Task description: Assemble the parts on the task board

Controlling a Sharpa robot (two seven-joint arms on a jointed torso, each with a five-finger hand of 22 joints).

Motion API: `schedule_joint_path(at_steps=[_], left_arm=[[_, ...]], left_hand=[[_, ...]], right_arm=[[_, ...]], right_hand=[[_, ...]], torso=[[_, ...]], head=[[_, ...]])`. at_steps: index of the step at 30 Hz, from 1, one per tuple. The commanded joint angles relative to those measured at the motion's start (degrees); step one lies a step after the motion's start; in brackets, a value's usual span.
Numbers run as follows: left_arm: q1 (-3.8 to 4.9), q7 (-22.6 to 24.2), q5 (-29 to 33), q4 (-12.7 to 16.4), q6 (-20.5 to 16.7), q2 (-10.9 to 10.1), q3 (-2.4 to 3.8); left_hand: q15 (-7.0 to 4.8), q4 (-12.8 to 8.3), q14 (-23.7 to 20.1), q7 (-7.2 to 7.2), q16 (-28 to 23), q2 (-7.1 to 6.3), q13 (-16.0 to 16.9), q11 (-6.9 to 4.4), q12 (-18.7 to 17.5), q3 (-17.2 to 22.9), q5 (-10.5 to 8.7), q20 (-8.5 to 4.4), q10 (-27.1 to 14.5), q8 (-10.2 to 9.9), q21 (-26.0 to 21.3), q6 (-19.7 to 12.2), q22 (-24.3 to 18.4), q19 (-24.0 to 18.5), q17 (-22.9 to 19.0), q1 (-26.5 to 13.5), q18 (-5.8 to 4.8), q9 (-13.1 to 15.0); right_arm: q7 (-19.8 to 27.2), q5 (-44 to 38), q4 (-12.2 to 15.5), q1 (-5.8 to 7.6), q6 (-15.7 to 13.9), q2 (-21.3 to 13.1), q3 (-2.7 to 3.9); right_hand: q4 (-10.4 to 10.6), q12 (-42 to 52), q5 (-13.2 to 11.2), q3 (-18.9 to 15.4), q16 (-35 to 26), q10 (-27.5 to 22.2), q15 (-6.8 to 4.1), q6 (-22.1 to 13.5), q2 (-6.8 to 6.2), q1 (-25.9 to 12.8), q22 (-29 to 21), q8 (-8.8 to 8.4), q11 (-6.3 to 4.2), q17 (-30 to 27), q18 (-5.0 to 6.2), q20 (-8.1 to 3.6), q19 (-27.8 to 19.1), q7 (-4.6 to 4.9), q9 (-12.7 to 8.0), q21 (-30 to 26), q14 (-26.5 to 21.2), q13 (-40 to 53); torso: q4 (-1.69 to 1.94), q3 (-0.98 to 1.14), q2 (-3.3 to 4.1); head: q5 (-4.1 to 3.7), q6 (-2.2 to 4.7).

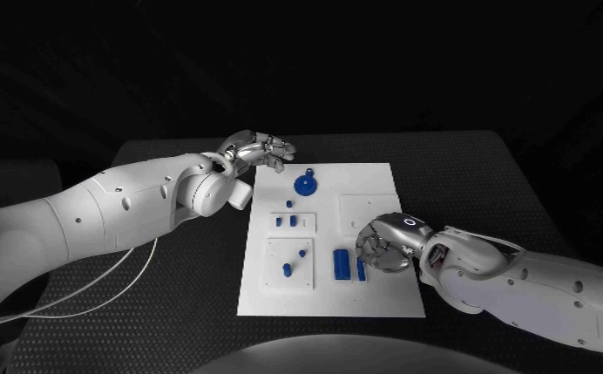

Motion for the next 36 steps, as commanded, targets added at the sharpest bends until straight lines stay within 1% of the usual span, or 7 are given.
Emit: schedule_joint_path(at_steps=[1,14,18,20,27,32,36], left_arm=[[0.04,0.29,-0.2,0.1,0.87,0.11,0.03],[0.04,0.33,-0.21,-0.31,0.84,0.18,0.03],[0.04,0.66,-0.21,-1.19,0.52,0.35,0.03],[0.04,0.82,-0.2,-1.39,0.57,0.25,0.03],[0.05,2.27,1.38,-3.77,0.66,0.41,0.04],[0.13,4.28,3.79,-7.2,1.5,1.25,0.08],[1.15,6.22,6.0,-10.14,3.09,1.77,0.13]], left_hand=[[0.14,0.31,0.29,-0.04,-0.22,-0.02,0.0,0.03,0.12,0.1,0.18,-0.12,-0.42,0.4,-0.32,-0.56,0.06,0.31,0.07,0.02,0.93,-0.05],[0.15,0.36,0.28,-0.02,-0.25,-0.02,0.0,0.04,0.12,0.1,0.18,-0.11,-0.43,0.4,-0.36,-0.59,0.09,0.31,0.11,-0.01,0.92,-0.05],[0.16,0.37,0.28,-0.02,-0.26,-0.04,0.0,0.04,0.12,0.08,0.17,-0.1,-0.43,0.41,-0.37,-0.59,0.1,0.31,0.12,-0.03,0.92,-0.05],[0.16,0.41,0.27,-0.02,-0.28,-0.05,0.0,0.04,0.13,0.05,0.17,-0.09,-0.42,0.42,-0.39,-0.58,0.11,0.31,0.13,-0.08,0.91,-0.05],[0.2,0.5,0.14,-0.05,-0.42,-0.05,0.04,0.01,0.21,-0.02,0.16,-0.05,-0.3,0.52,-0.52,-0.48,0.18,0.19,0.16,-0.23,0.86,-0.03],[0.33,0.48,-0.3,-0.27,-0.95,0.16,0.14,-0.1,0.41,0.0,0.15,0.06,0.07,0.88,-0.91,-0.01,0.26,-0.2,0.12,-0.22,0.77,0.07],[1.07,0.33,-1.67,-0.55,-3.01,0.52,0.26,-0.27,0.64,0.04,0.05,0.67,0.54,1.33,-2.12,0.56,0.18,-1.44,-0.43,-0.3,0.5,0.16]], right_arm=[[0.71,-1.01,-0.08,-0.36,0.37,-0.07,-0.24],[3.26,8.2,1.91,-0.35,-3.19,-1.5,-0.19],[8.6,30.14,2.93,0.15,-5.1,-2.16,0.16],[10.09,35.61,3.18,0.57,-5.27,-2.3,0.9],[12.45,54.79,-0.56,4.29,-3.58,-1.41,3.29],[13.55,60.91,-7.93,6.48,0.83,1.9,5.59],[14.06,67.12,-18.82,7.11,3.93,7.38,8.01]], right_hand=[[-0.09,-0.37,-0.1,-0.32,-0.06,0.36,-0.15,0.21,-0.01,-0.16,0.03,0.05,-0.03,0.09,1.69,0.08,-0.45,0.12,0.28,0.21,-0.1,-0.03],[0.17,-0.46,-0.1,-0.52,-0.09,0.37,-0.13,0.13,-0.18,-0.21,0.0,-0.05,0.01,0.08,1.69,0.14,-0.5,0.17,0.18,0.2,-0.15,-0.05],[3.9,-1.87,-0.14,0.06,-1.29,-1.75,0.04,-4.42,-3.7,-3.74,-0.74,-2.71,1.1,-0.35,1.69,0.52,-1.33,1.38,-1.14,-0.97,-1.3,-0.4],[4.18,-2.39,0.06,-1.45,-1.79,-3.49,0.69,-7.39,-4.16,-5.65,-0.9,-4.27,1.84,-0.38,1.69,0.44,-2.07,2.25,-1.81,-1.46,-2.18,-0.32],[1.97,-2.24,3.87,-10.21,-2.78,-7.09,2.17,-10.52,-2.04,-10.6,-0.99,-5.38,3.33,-0.1,1.69,0.78,-4.97,3.65,-2.27,-2.69,-4.78,0.0],[0.4,-3.84,5.26,-12.58,-5.09,-10.54,2.87,-11.79,-0.08,-11.39,-1.59,-5.74,4.0,-0.93,1.49,2.04,-8.46,4.37,-2.52,-4.94,-8.04,-1.17],[0.02,-7.12,5.28,-13.08,-9.1,-14.5,3.75,-12.19,1.11,-11.3,-2.81,-5.56,4.69,-3.43,0.74,4.16,-13.1,4.95,-2.58,-8.62,-12.28,-4.35]], torso=[[0.0,-0.06,0.0],[0.02,-0.1,-0.01],[-0.07,-0.13,-0.08],[-0.13,-0.11,-0.14],[-0.22,-0.34,-0.27],[-0.6,-0.85,-0.74],[-0.96,-1.39,-1.39]], head=[[-0.07,0.04],[-0.08,0.29],[0.07,0.79],[-0.02,1.29],[-0.73,4.56],[-1.2,8.76],[-1.5,12.65]])
